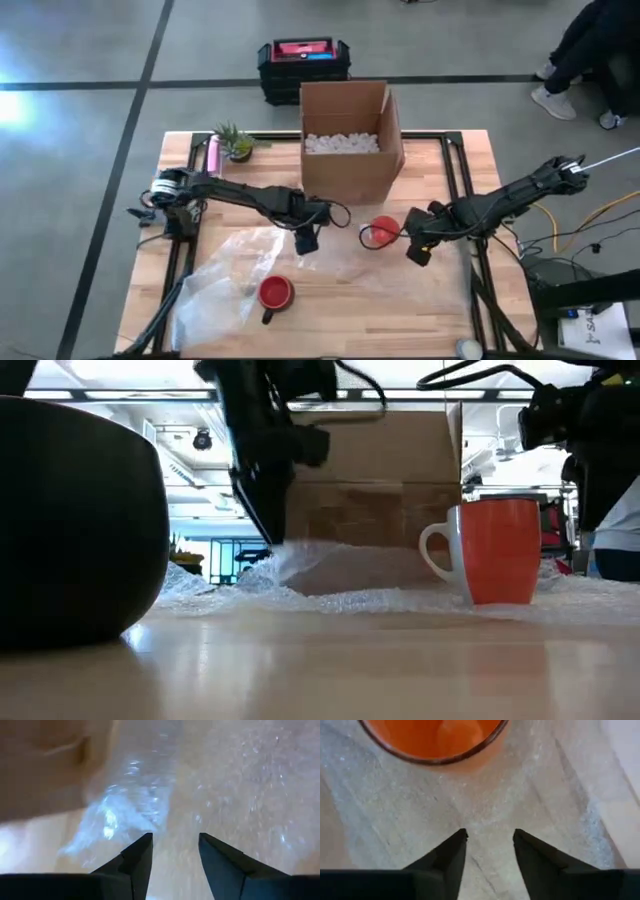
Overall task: Wrap mug
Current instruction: Wrap the orange mug with the right transparent bubble wrap
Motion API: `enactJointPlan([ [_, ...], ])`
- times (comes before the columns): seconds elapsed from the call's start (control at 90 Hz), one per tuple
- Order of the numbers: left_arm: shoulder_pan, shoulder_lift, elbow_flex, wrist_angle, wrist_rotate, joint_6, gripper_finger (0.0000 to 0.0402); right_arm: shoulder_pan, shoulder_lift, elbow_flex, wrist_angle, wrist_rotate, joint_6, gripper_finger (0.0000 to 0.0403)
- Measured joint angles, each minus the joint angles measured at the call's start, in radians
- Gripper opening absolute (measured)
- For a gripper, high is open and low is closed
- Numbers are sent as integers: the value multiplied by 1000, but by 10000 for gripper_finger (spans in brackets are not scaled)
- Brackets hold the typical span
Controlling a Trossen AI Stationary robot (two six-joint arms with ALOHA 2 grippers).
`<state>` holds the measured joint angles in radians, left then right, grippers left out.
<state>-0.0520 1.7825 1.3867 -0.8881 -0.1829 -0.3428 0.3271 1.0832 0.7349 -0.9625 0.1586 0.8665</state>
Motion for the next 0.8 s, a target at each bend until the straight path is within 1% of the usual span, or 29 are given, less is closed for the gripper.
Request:
enactJointPlan([
  [0.078,-1,-63,-52,-5,-60,-11,136,0,0,0,3,46,17,185],
  [0.133,-1,-106,-107,29,-83,-19,136,0,0,0,5,75,22,194],
  [0.222,10,-161,-208,138,-81,-48,143,0,0,-4,11,111,23,205],
  [0.322,25,-196,-314,280,-63,-70,167,0,0,-5,11,147,23,216],
  [0.444,50,-191,-394,382,-61,-80,207,0,0,-5,11,181,23,226],
  [0.611,81,-140,-417,455,-88,-83,252,0,0,-12,42,185,-6,234],
  [0.711,101,-106,-416,518,-88,-67,261,0,0,-23,73,190,-37,236],
  [0.8,112,-63,-416,564,-88,-62,250,0,0,-36,114,214,-47,233],
])
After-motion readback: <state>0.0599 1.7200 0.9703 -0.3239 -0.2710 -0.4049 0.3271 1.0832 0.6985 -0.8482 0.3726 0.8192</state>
